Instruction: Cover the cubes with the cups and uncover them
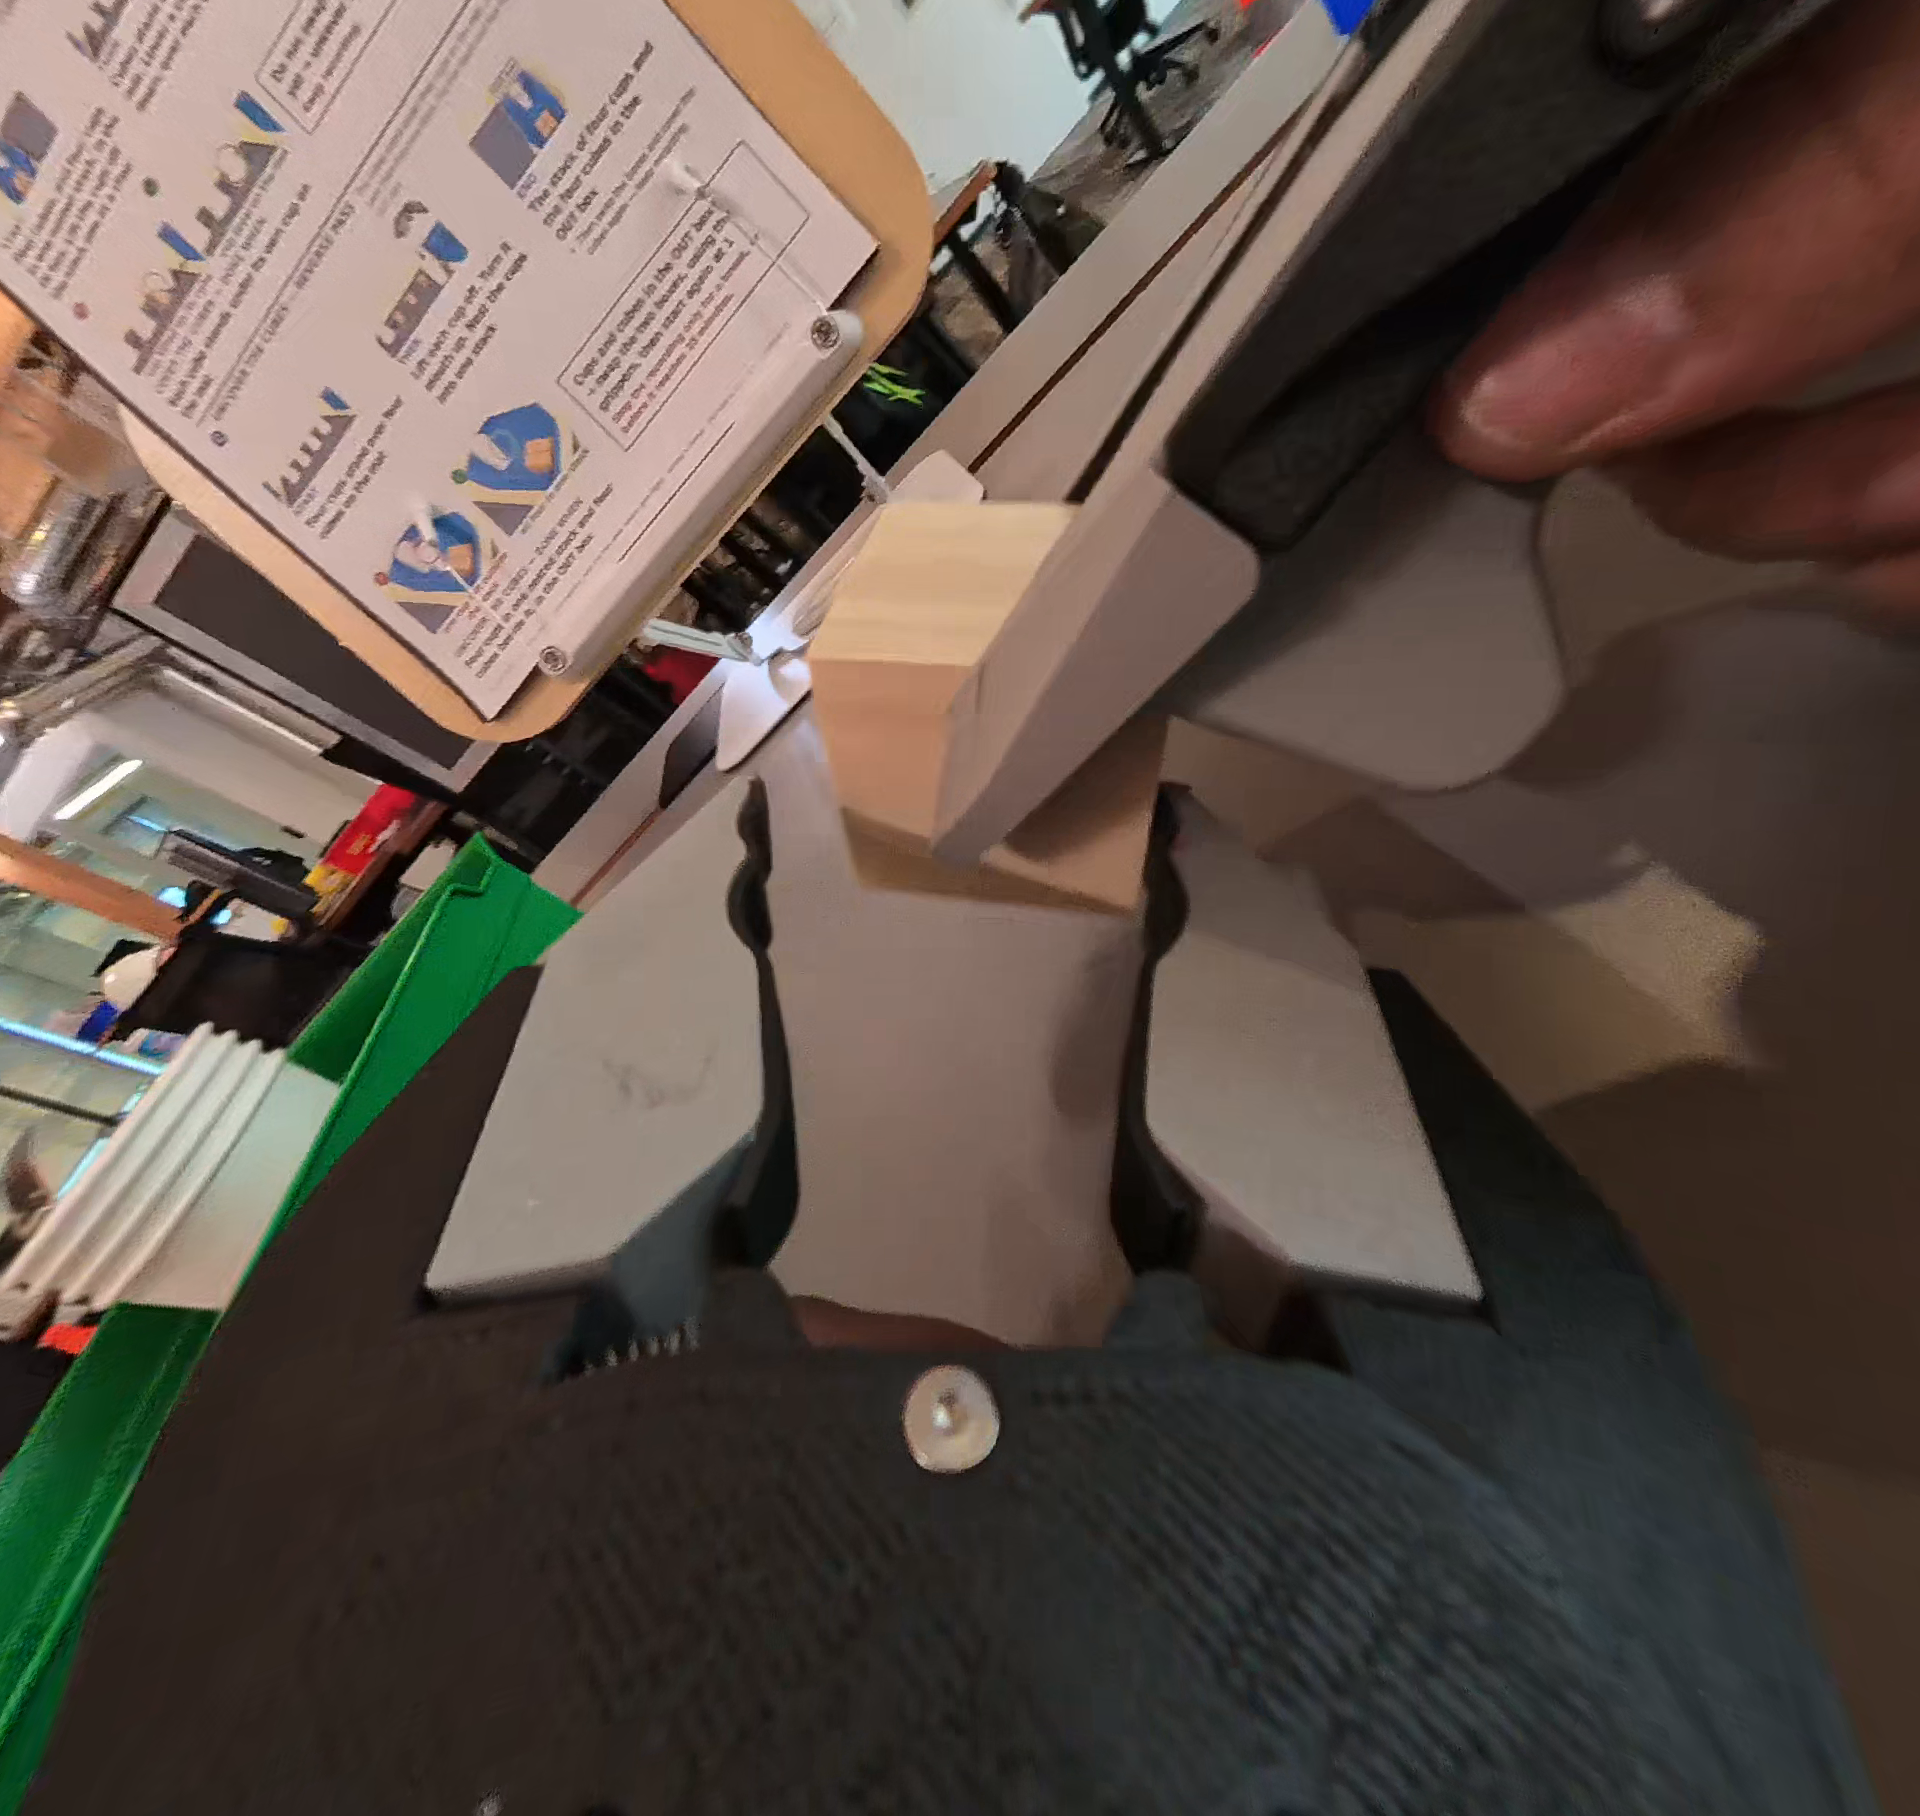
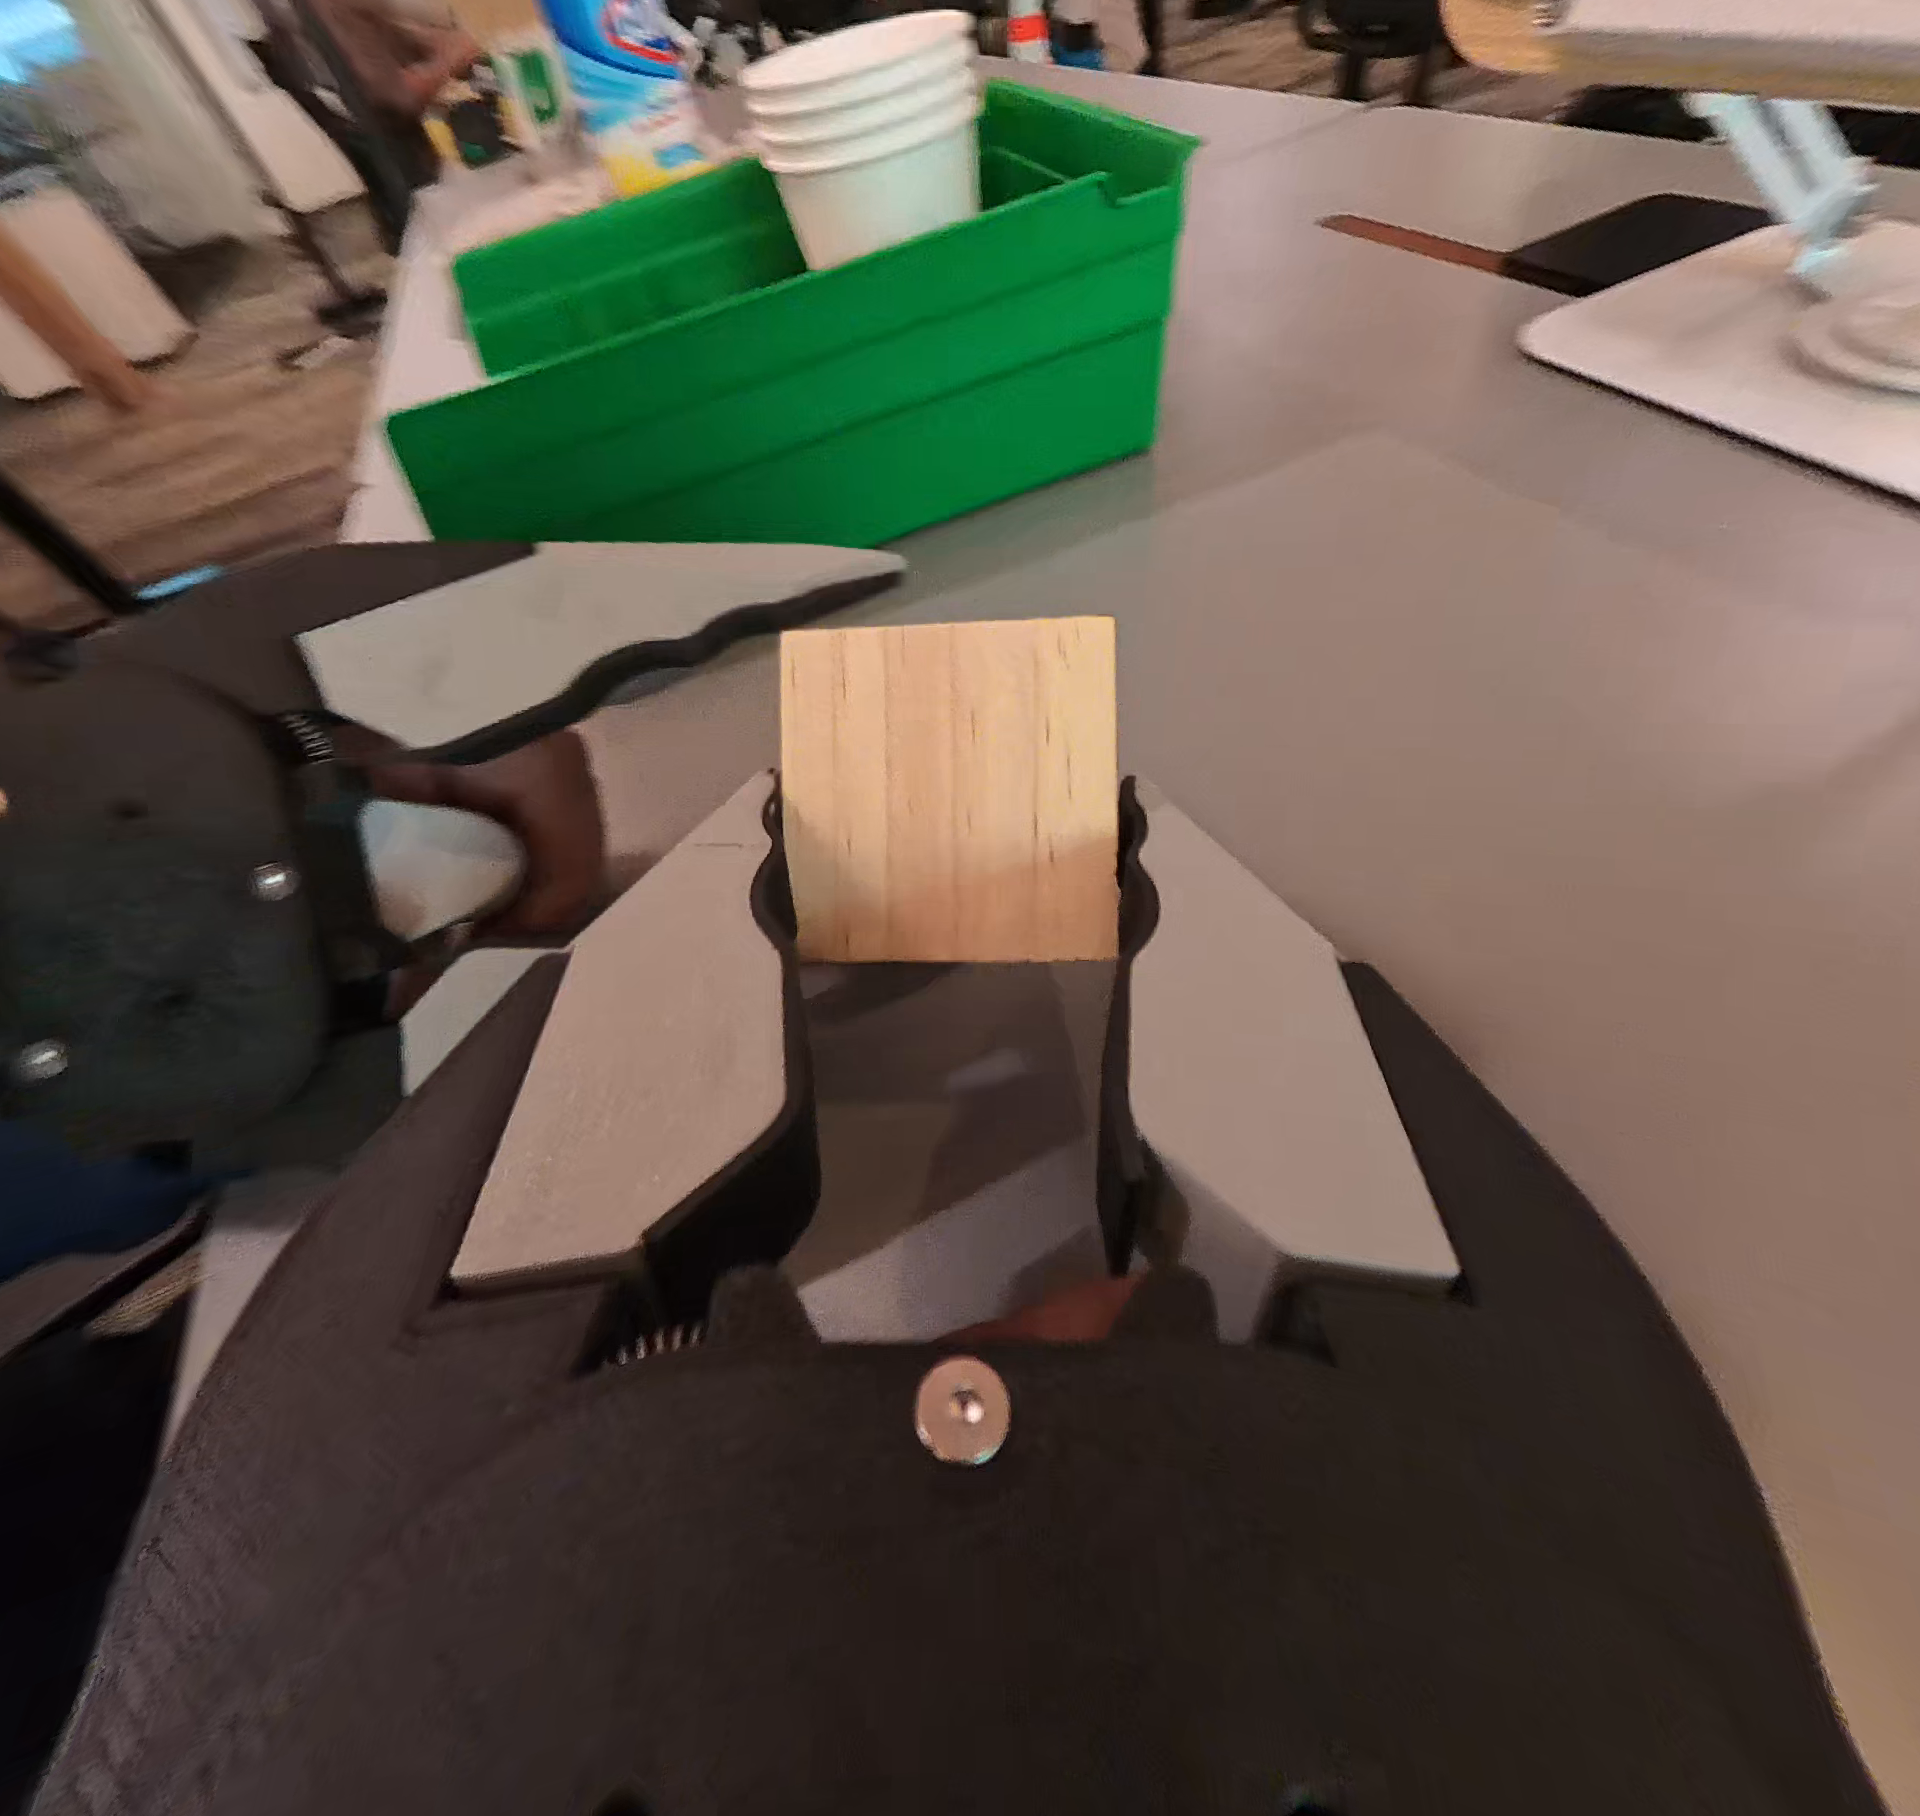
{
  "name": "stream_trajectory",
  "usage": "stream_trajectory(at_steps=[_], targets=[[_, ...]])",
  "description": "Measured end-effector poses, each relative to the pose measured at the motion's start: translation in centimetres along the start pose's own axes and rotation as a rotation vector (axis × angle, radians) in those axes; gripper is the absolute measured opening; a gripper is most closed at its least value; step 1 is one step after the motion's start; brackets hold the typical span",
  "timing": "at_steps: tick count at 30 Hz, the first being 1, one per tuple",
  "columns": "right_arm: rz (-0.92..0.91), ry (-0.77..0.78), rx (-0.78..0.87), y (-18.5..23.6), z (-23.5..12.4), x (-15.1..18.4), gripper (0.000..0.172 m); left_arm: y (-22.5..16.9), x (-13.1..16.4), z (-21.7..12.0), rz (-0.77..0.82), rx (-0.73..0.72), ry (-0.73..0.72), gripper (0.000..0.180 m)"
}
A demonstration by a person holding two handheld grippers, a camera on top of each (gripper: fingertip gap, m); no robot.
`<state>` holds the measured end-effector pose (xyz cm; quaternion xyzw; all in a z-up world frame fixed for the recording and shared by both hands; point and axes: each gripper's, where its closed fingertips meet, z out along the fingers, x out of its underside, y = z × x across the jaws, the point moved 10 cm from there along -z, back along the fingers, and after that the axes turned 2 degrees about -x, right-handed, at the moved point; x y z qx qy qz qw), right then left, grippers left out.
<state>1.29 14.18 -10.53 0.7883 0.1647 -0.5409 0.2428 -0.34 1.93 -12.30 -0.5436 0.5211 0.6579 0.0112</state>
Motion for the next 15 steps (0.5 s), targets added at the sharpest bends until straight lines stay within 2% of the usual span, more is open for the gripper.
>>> stream_trajectory(at_steps=[2,4,6,9,11,13,15], targets=[[-0.032,0.029,0.139,-0.7,-0.3,0.0,0.059,-0.4,0.2,0.1,0.052,-0.008,0.021,0.072],[-0.083,0.115,0.306,-1.8,-1.2,0.2,0.06,-0.6,0.6,0.4,0.13,-0.079,0.059,0.046],[-0.113,0.229,0.439,-2.9,-2.2,0.9,0.059,-0.8,1.0,0.6,0.179,-0.099,0.088,0.043],[-0.055,0.277,0.478,-3.8,-3.6,1.6,0.059,-0.3,1.0,0.6,0.137,-0.099,0.091,0.02],[-0.005,0.282,0.496,-4.2,-4.7,1.8,0.059,0.0,1.1,0.5,0.109,-0.096,0.086,0.013],[0.007,0.293,0.586,-4.9,-6.2,2.1,0.059,0.3,1.2,0.6,0.098,-0.096,0.101,0.0],[0.035,0.29,0.652,-5.5,-7.7,2.4,0.059,0.3,1.3,0.7,0.098,-0.089,0.114,0.0]])
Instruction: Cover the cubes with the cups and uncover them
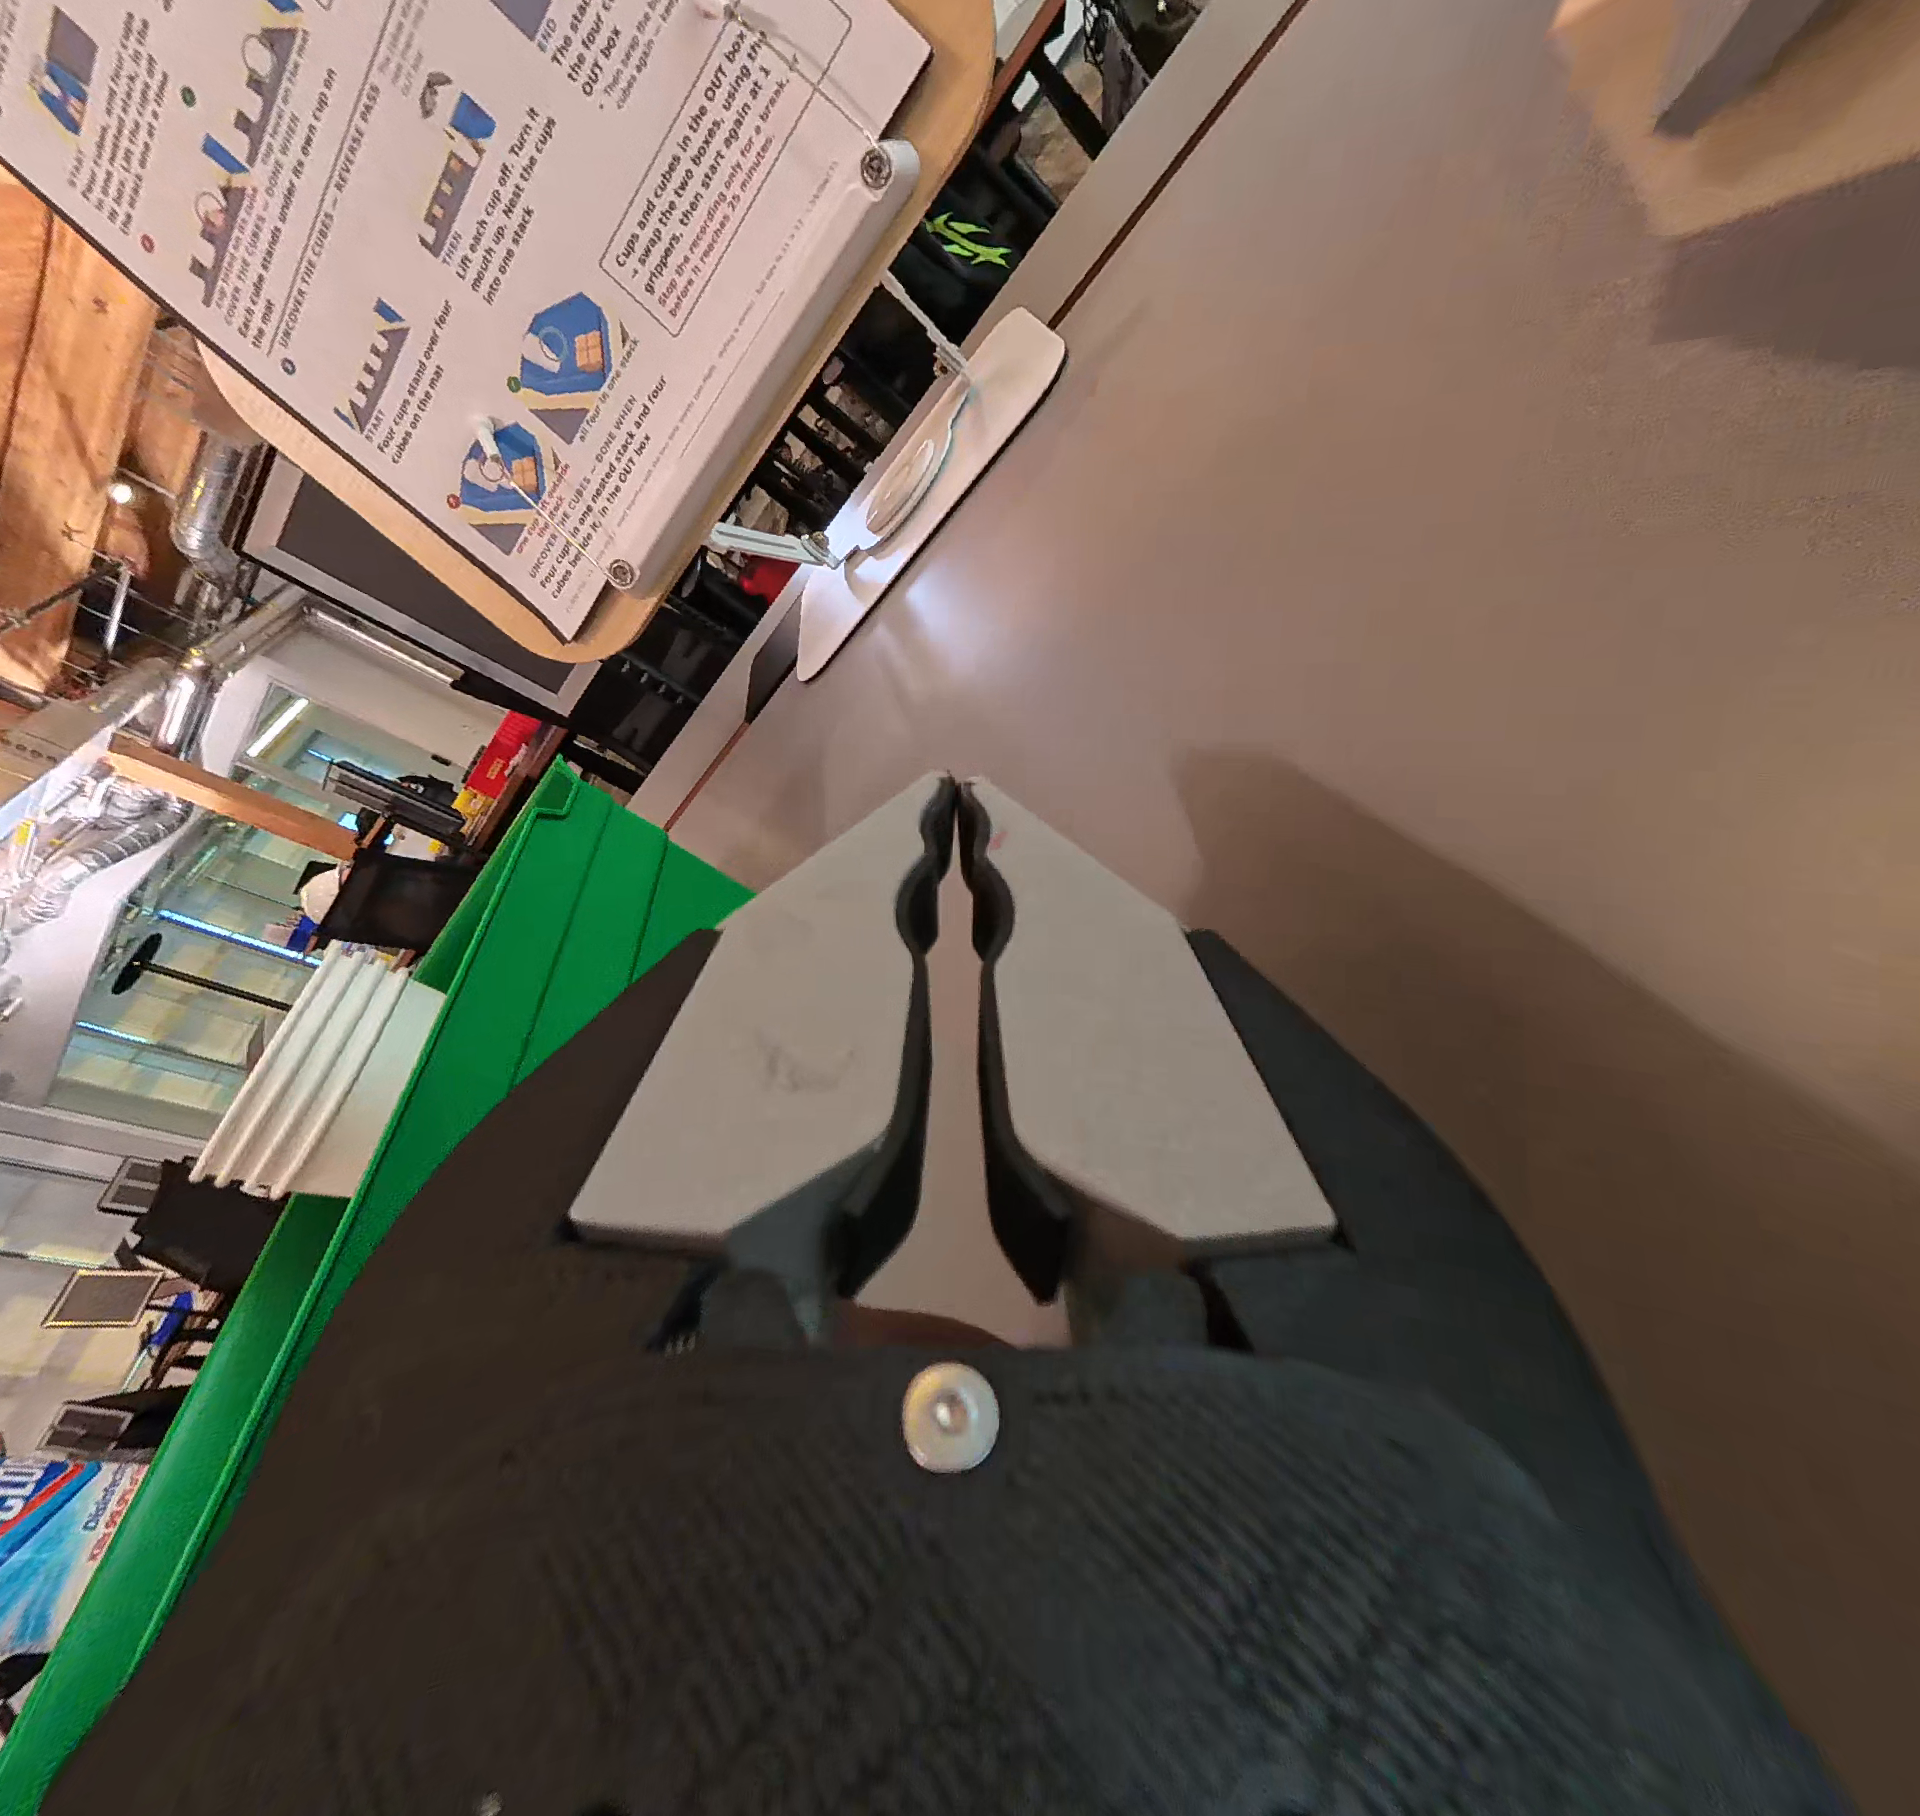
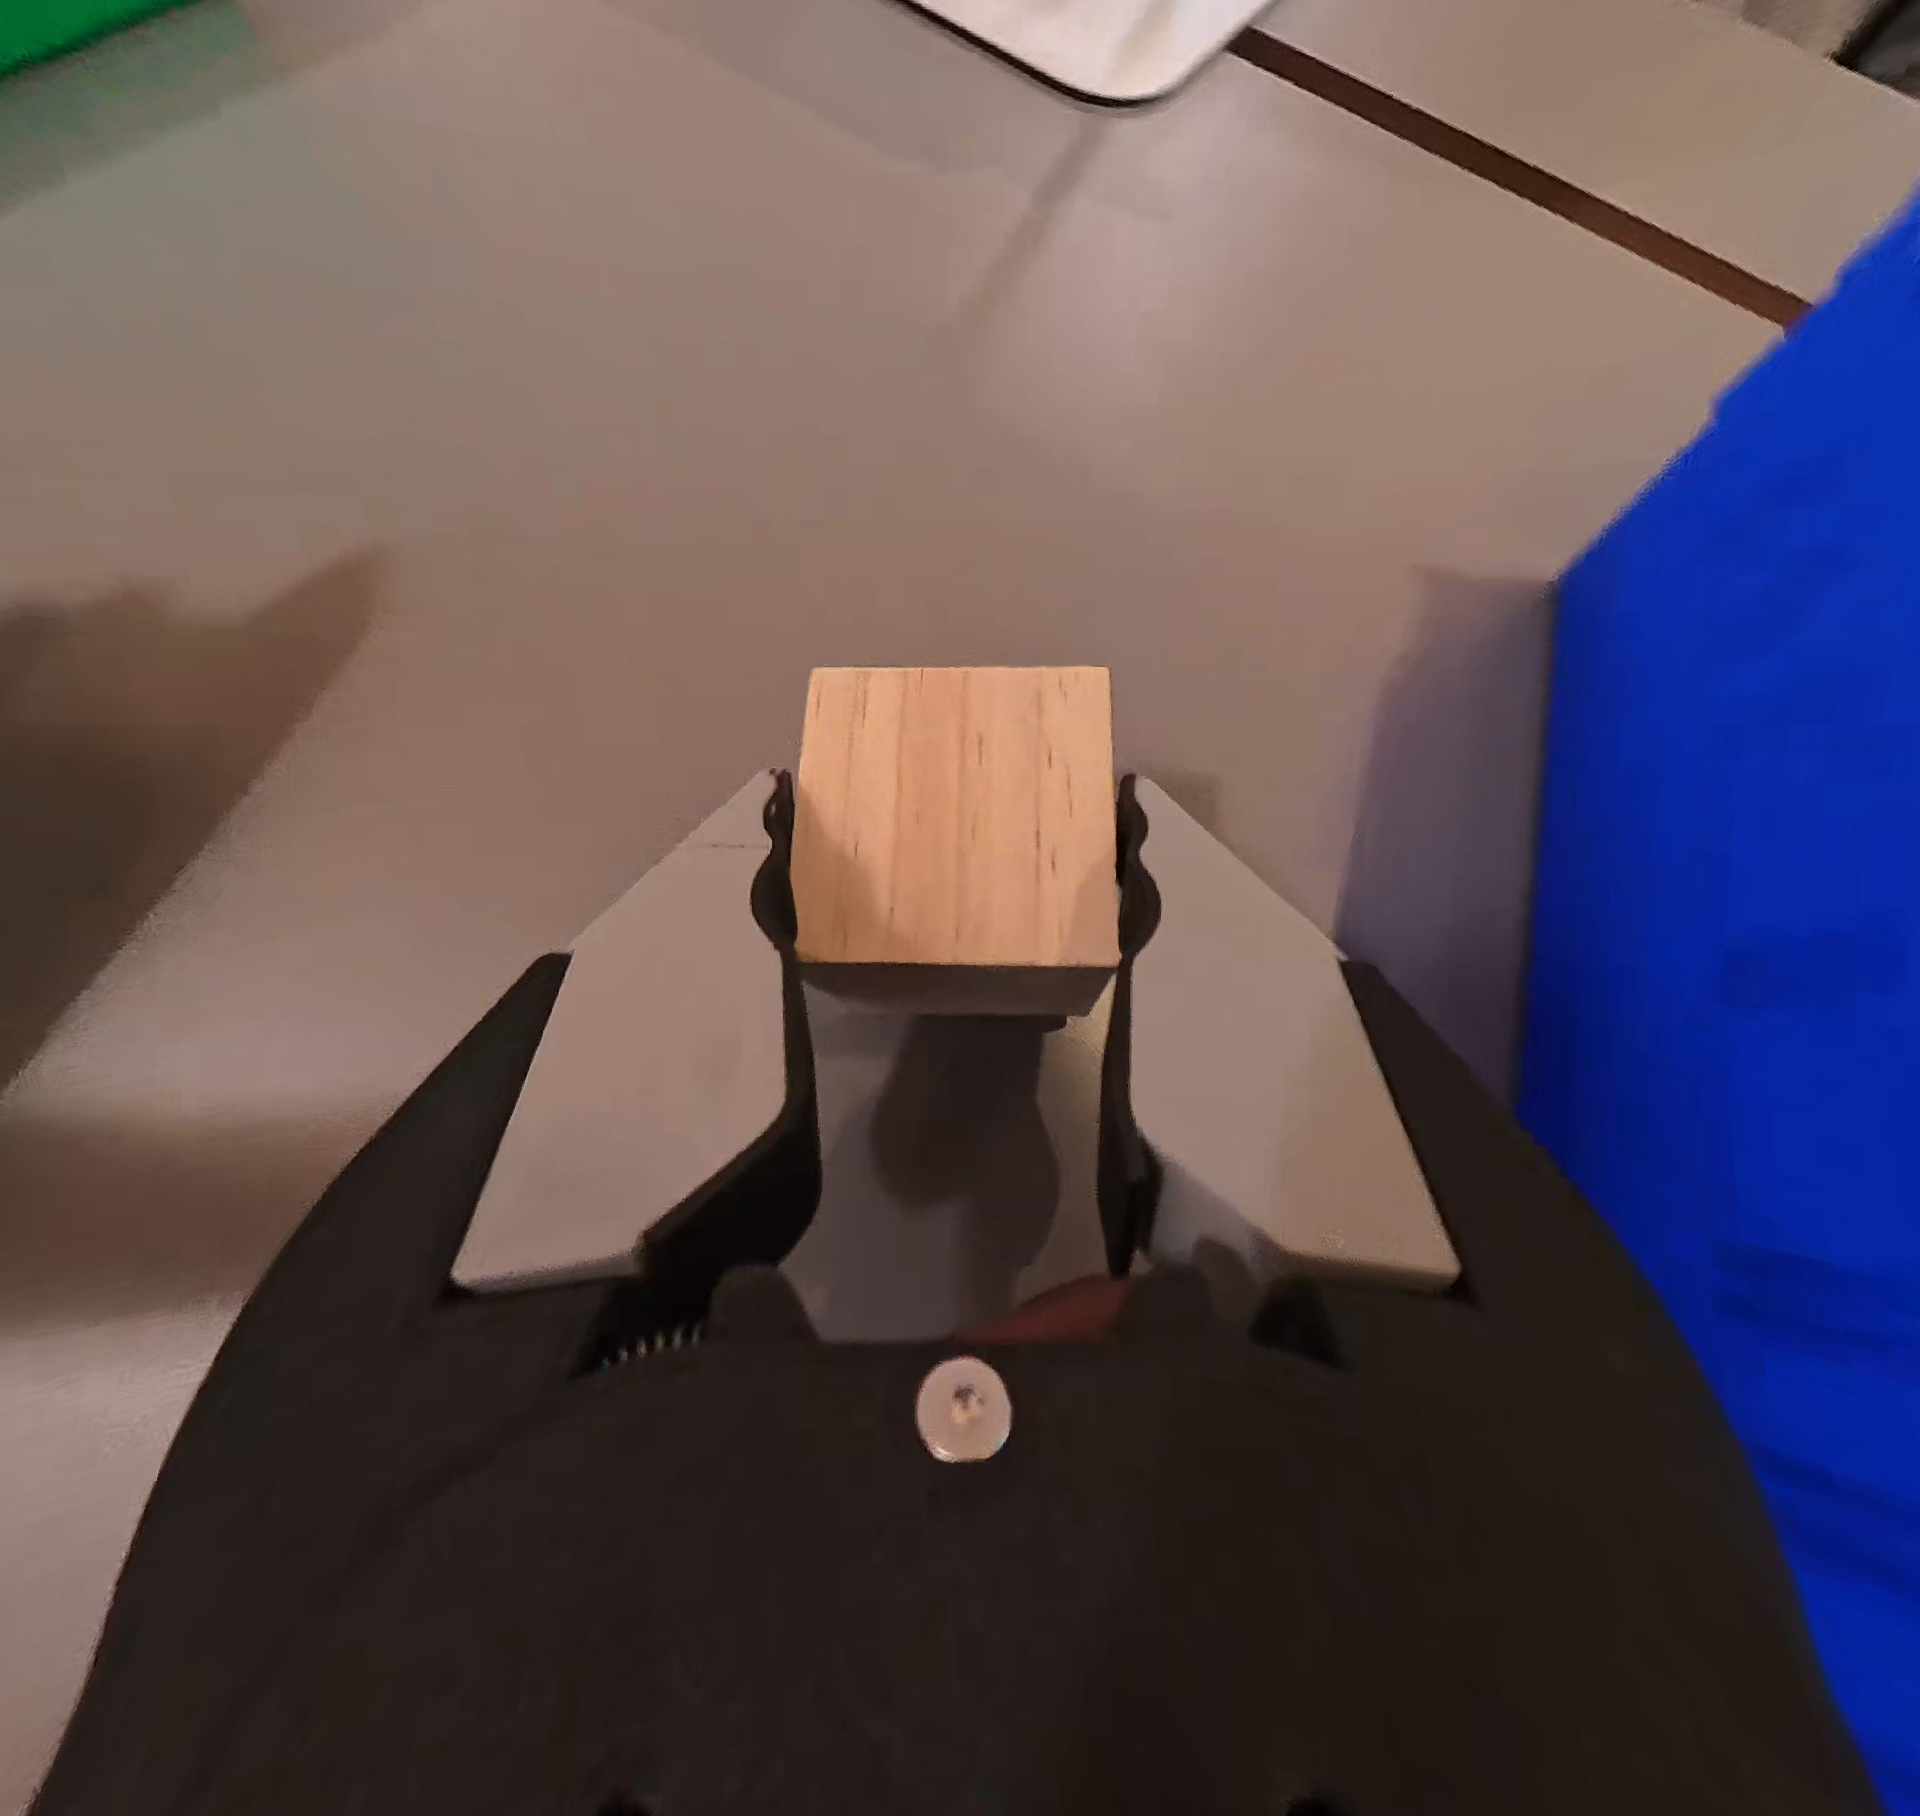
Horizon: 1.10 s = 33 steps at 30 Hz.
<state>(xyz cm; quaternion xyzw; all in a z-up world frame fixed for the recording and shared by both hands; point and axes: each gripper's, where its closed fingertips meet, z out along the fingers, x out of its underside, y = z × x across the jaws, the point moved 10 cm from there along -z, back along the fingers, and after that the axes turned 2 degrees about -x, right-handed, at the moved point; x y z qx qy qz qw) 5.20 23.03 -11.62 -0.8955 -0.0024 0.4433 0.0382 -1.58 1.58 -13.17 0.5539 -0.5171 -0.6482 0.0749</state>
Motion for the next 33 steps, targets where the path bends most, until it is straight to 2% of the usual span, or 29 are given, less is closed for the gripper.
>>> stream_trajectory(at_steps=[4,6,10,13,14,15,17,19,20,21,22,23,24,28,33], targets=[[0.068,-0.022,0.053,-1.5,-1.3,1.2,0.058,-0.2,0.0,0.2,0.02,0.003,0.014,0.0],[0.008,-0.071,0.118,-1.4,-2.2,1.2,0.074,-0.3,0.0,0.3,0.028,0.007,0.012,0.003],[-0.091,-0.339,0.184,-0.5,-6.0,1.1,0.073,-0.1,0.0,0.2,0.015,-0.011,0.004,0.006],[-0.043,-0.54,0.103,-0.5,-10.7,1.9,0.05,0.0,0.0,0.1,0.009,-0.015,-0.004,0.006],[-0.032,-0.576,0.127,-1.2,-12.3,2.2,0.04,0.0,0.0,0.1,0.01,-0.012,-0.003,0.006],[-0.021,-0.587,0.179,-2.2,-13.6,2.7,0.039,-0.1,0.0,0.1,0.013,-0.009,0.001,0.007],[-0.007,-0.521,0.243,-4.4,-15.0,3.5,0.048,-0.1,0.0,0.3,0.018,-0.003,0.01,0.008],[0.011,-0.377,0.247,-6.0,-14.5,4.5,0.067,-0.1,0.1,0.4,0.013,-0.005,0.018,0.008],[0.015,-0.299,0.242,-6.5,-13.8,5.0,0.066,0.0,0.1,0.4,0.008,-0.002,0.02,0.008],[0.011,-0.225,0.253,-6.7,-12.9,5.4,0.063,0.0,0.1,0.4,0.005,-0.003,0.019,0.008],[-0.005,-0.164,0.299,-6.9,-12.2,5.8,0.048,0.0,0.1,0.3,0.004,-0.006,0.014,0.008],[-0.036,-0.125,0.354,-7.0,-11.5,6.1,0.022,0.0,0.0,0.3,0.008,-0.011,0.009,0.008],[-0.05,-0.113,0.374,-6.8,-11.1,6.3,0.003,0.0,0.0,0.2,0.014,-0.016,0.008,0.007],[0.029,-0.154,0.485,-6.7,-11.0,7.0,0.006,-0.2,0.1,0.1,0.038,-0.023,0.018,0.007],[0.031,-0.151,0.588,-6.8,-10.8,7.1,0.006,-0.1,0.1,0.0,0.028,-0.018,0.01,0.008]])
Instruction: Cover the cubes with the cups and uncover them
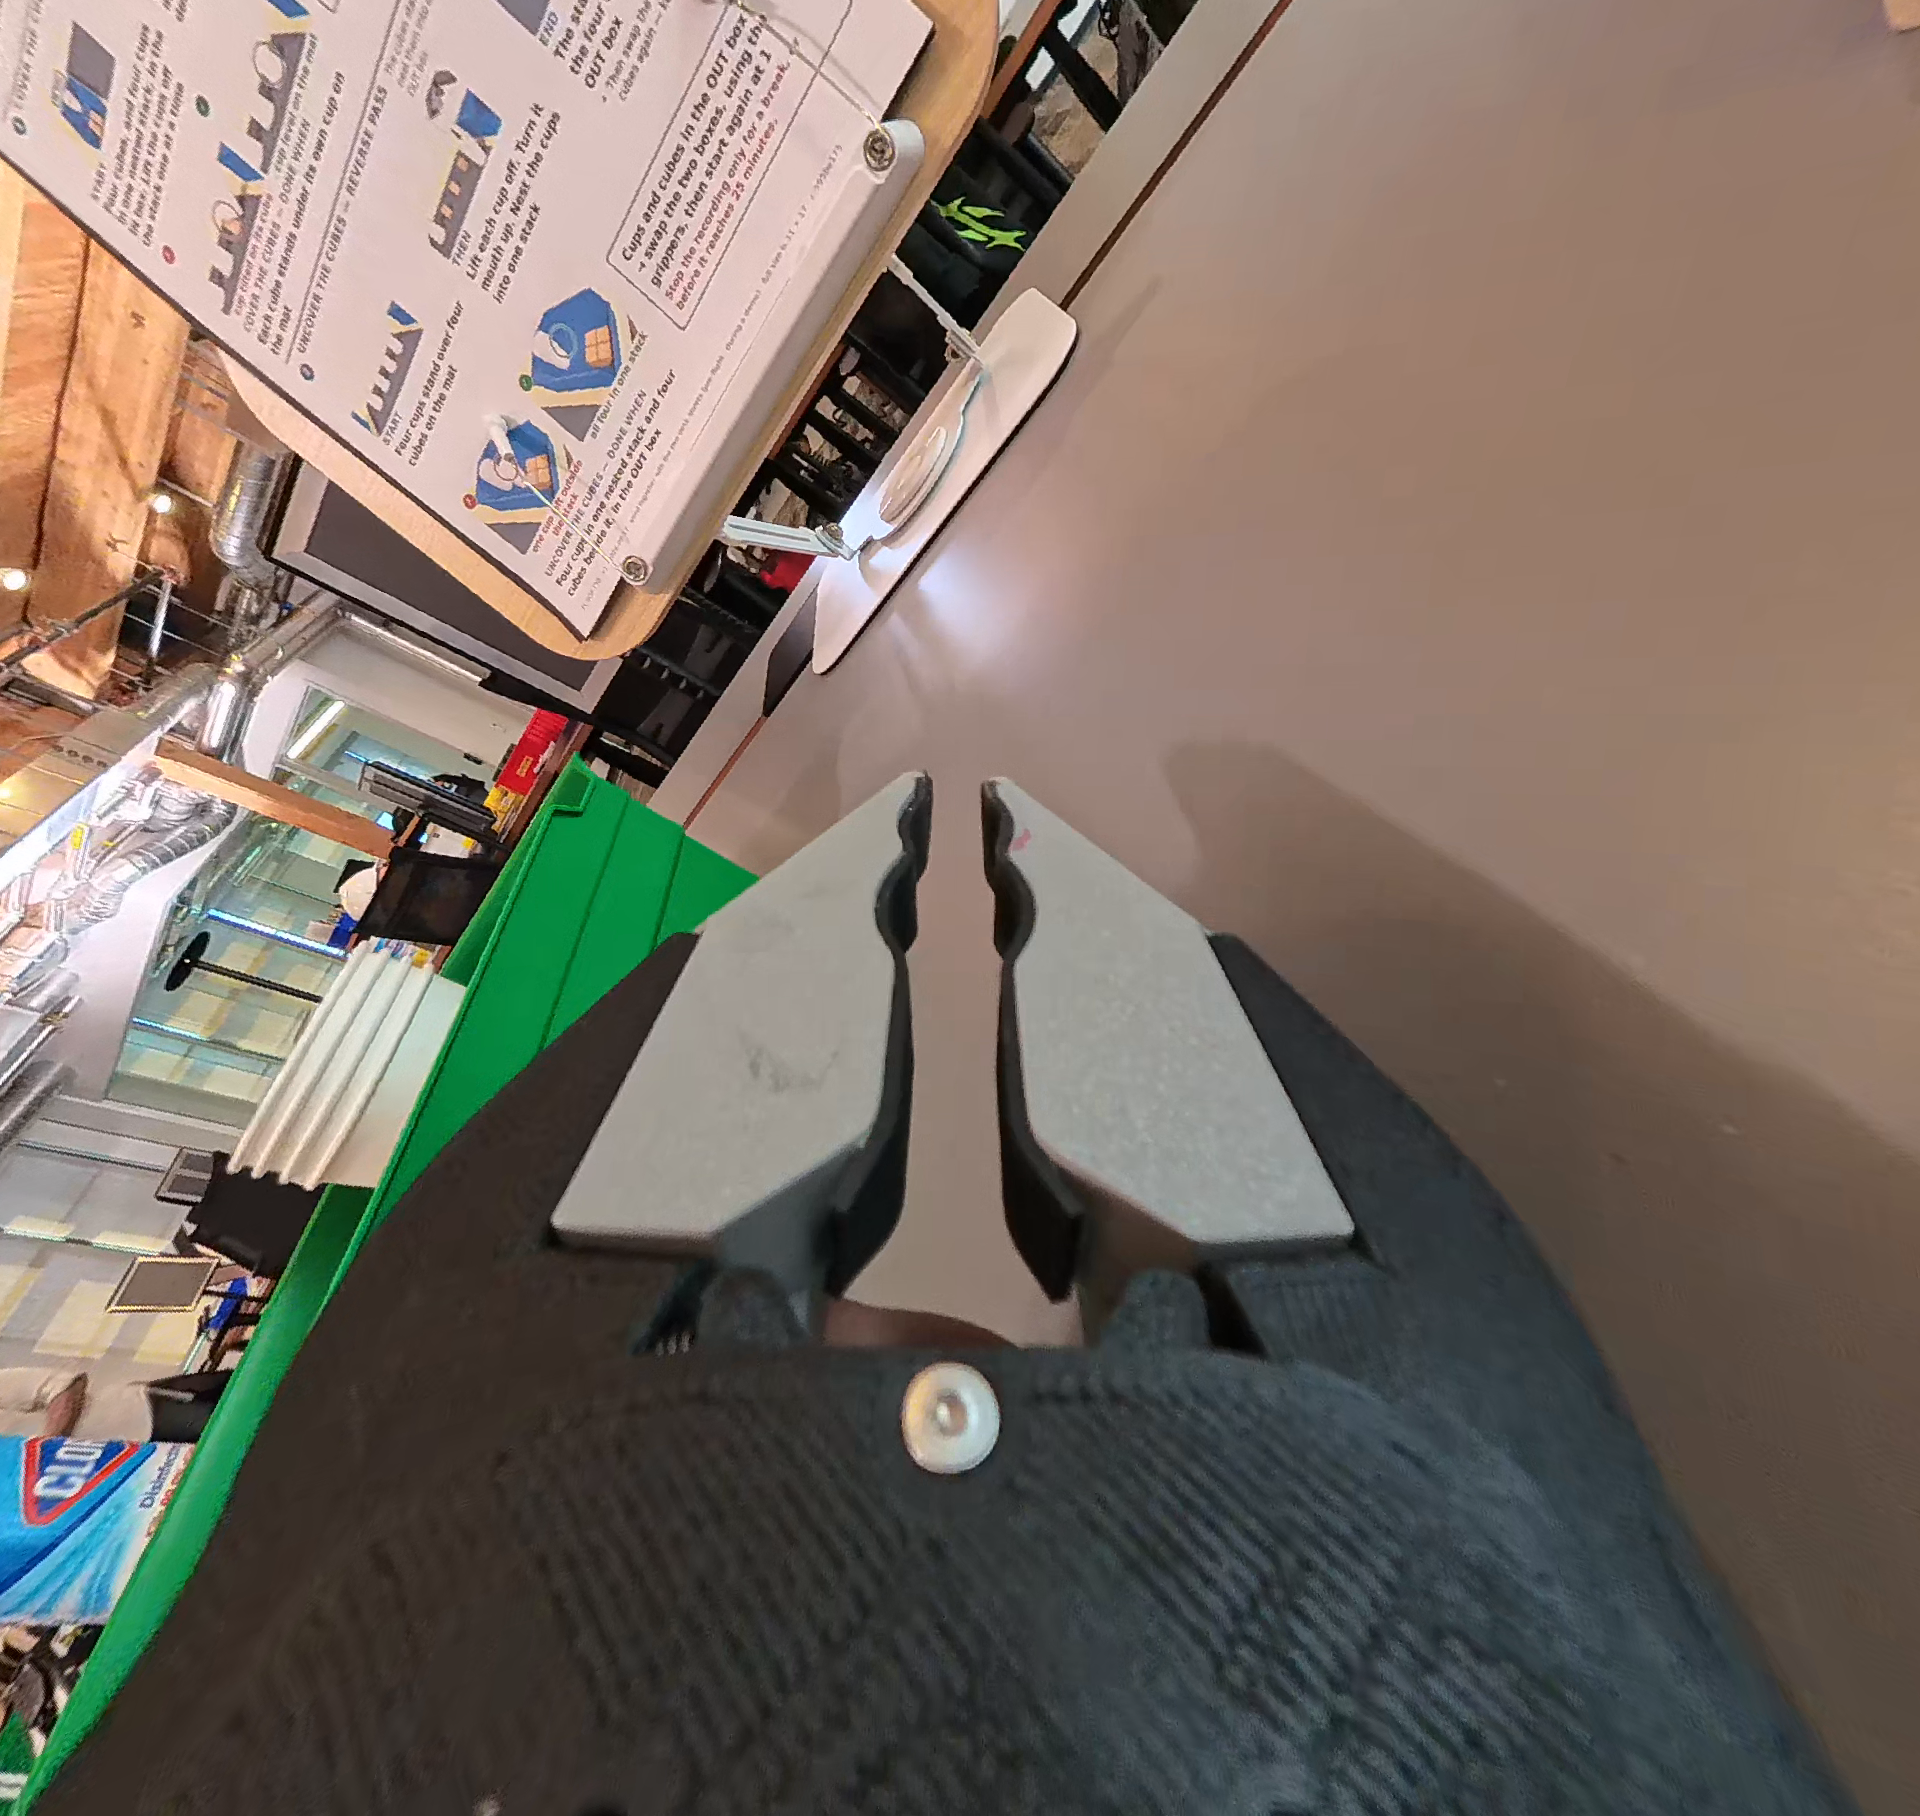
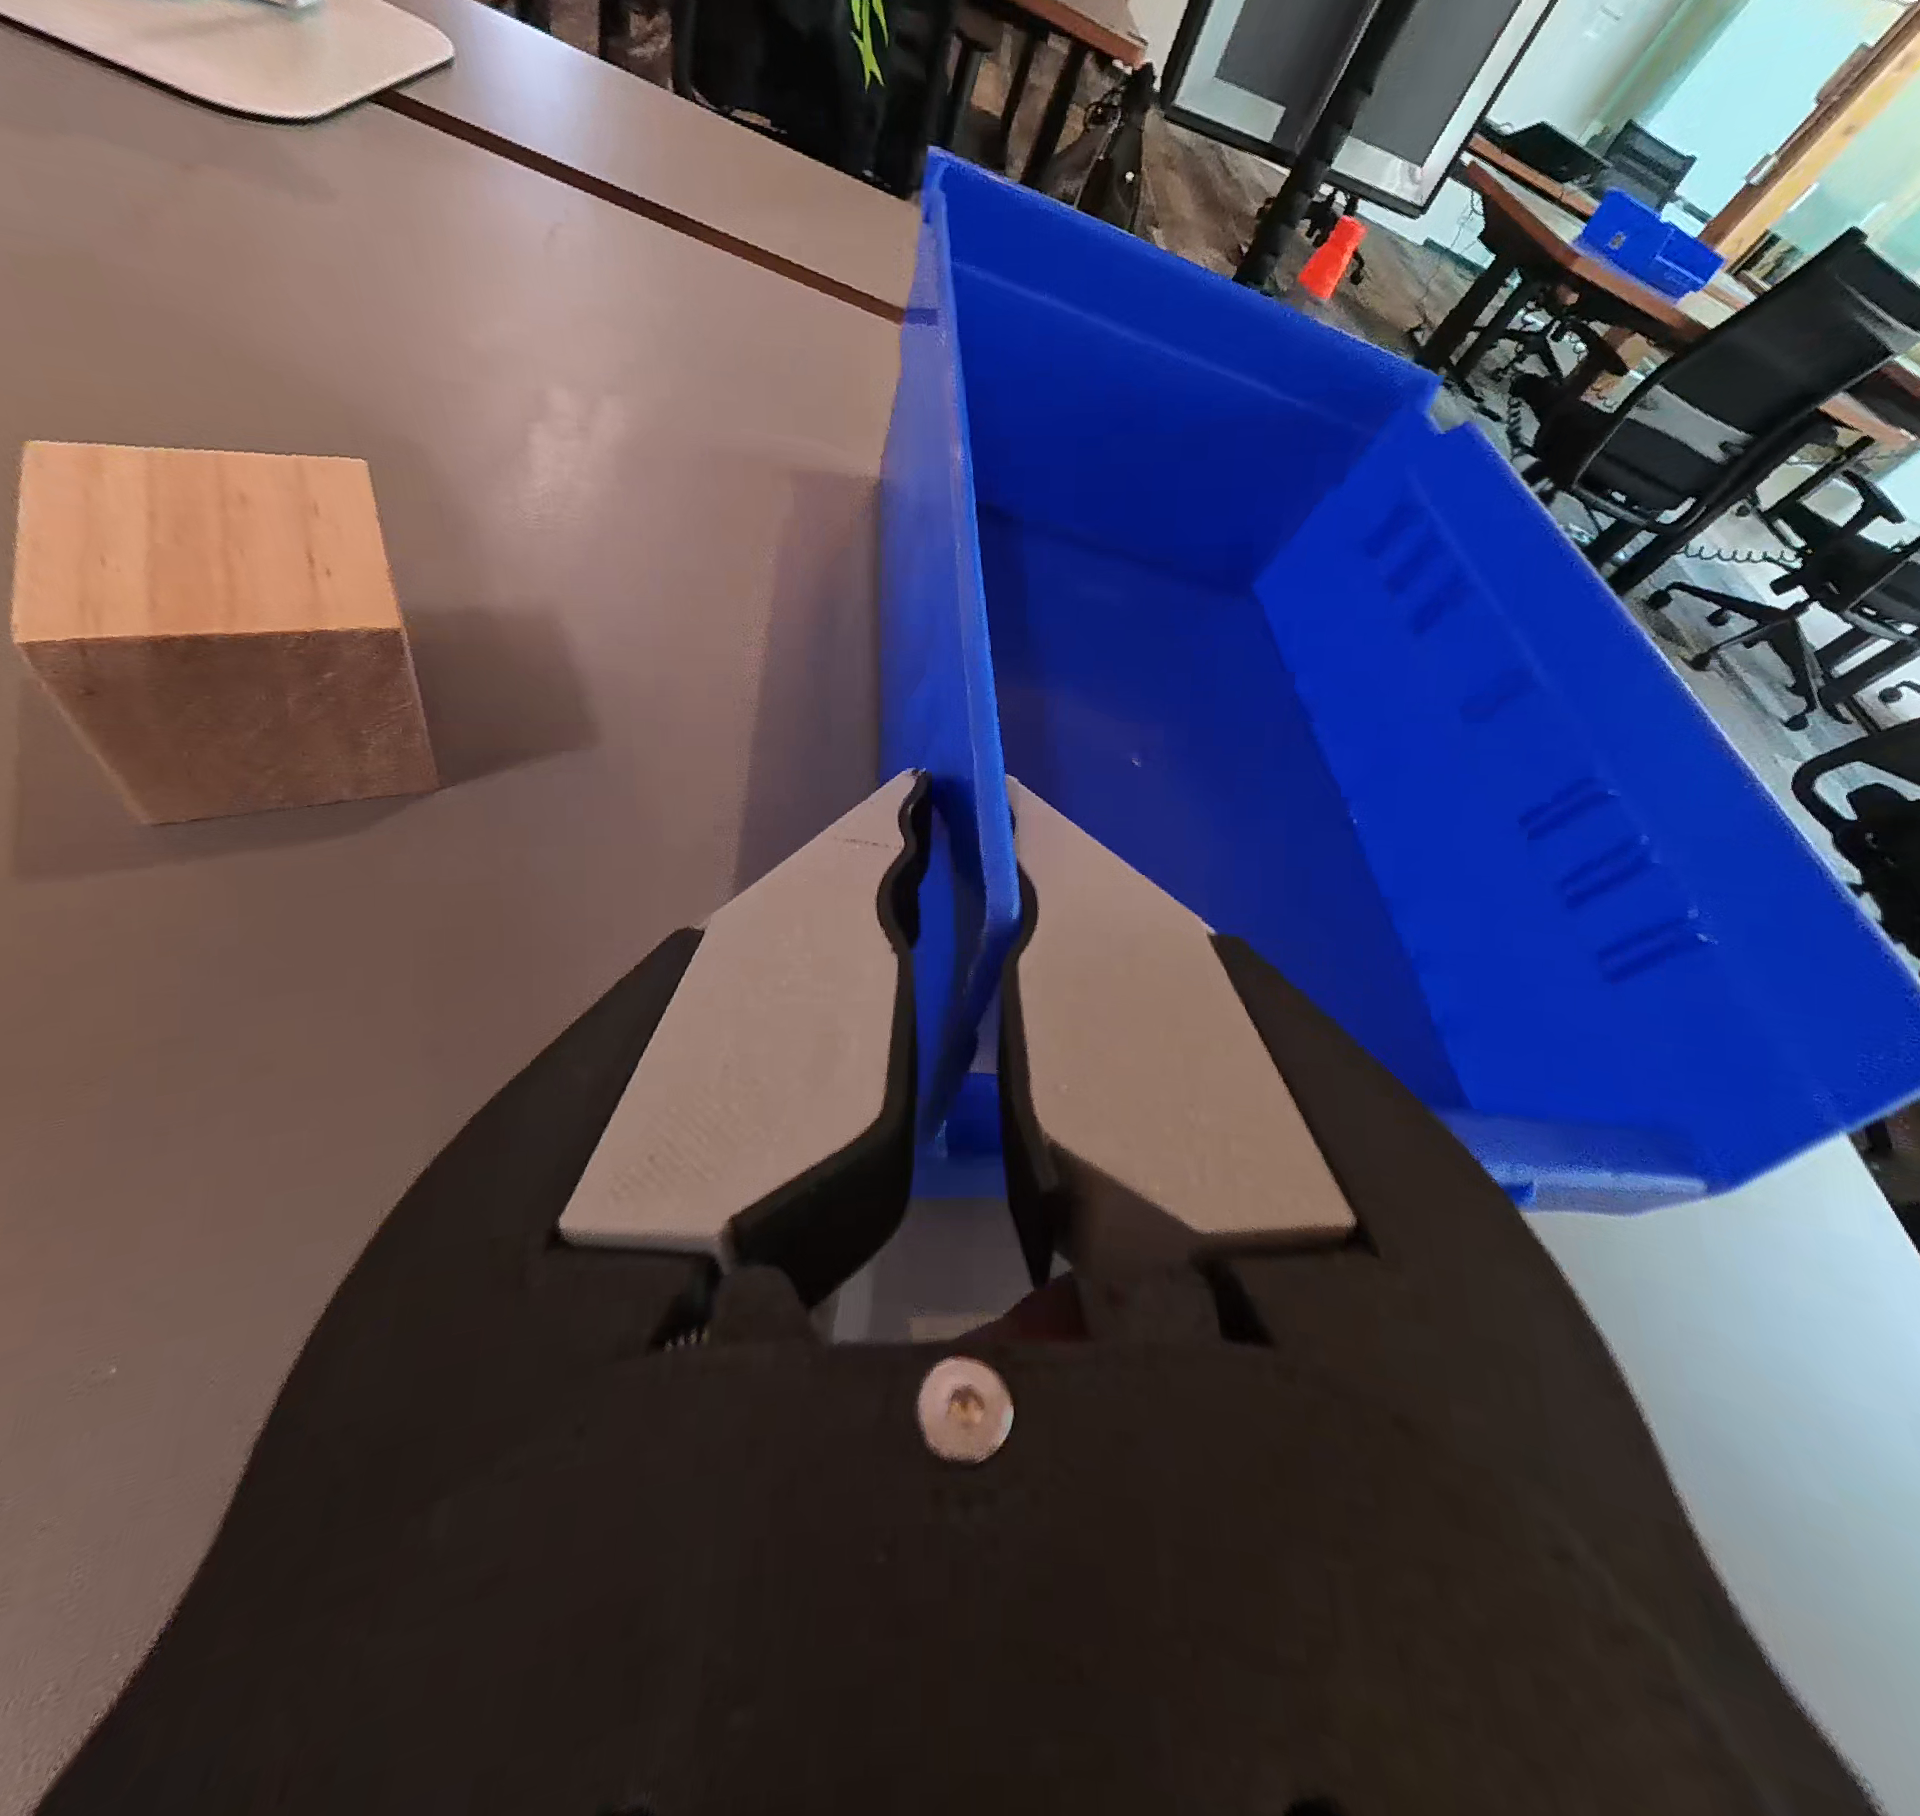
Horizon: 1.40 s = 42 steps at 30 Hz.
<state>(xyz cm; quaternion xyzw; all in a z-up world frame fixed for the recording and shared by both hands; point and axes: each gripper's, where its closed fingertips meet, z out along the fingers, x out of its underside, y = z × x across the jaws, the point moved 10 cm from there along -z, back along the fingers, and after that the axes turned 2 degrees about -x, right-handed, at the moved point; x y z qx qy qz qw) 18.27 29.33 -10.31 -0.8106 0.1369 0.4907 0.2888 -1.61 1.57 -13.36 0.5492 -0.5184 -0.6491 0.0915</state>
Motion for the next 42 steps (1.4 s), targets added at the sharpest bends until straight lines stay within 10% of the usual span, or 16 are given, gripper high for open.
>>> stream_trajectory(at_steps=[4,8,17,34,42], targets=[[-0.035,-0.096,0.072,0.0,-1.8,-1.2,0.021,0.1,0.0,0.0,-0.015,0.005,0.002,0.008],[-0.009,-0.338,-0.157,4.3,-4.8,-4.6,0.001,0.2,0.1,0.2,-0.019,0.013,0.011,0.008],[-0.051,-0.025,-0.372,10.4,3.8,-6.2,0.065,0.2,0.1,0.1,-0.011,-0.002,0.01,0.005],[-0.004,0.133,-0.149,8.3,2.7,-1.9,0.06,0.3,0.1,0.2,-0.022,0.003,0.009,0.005],[0.041,-0.195,-0.208,8.6,-2.6,-6.3,0.056,0.3,0.2,0.2,-0.019,0.004,0.018,0.006]])
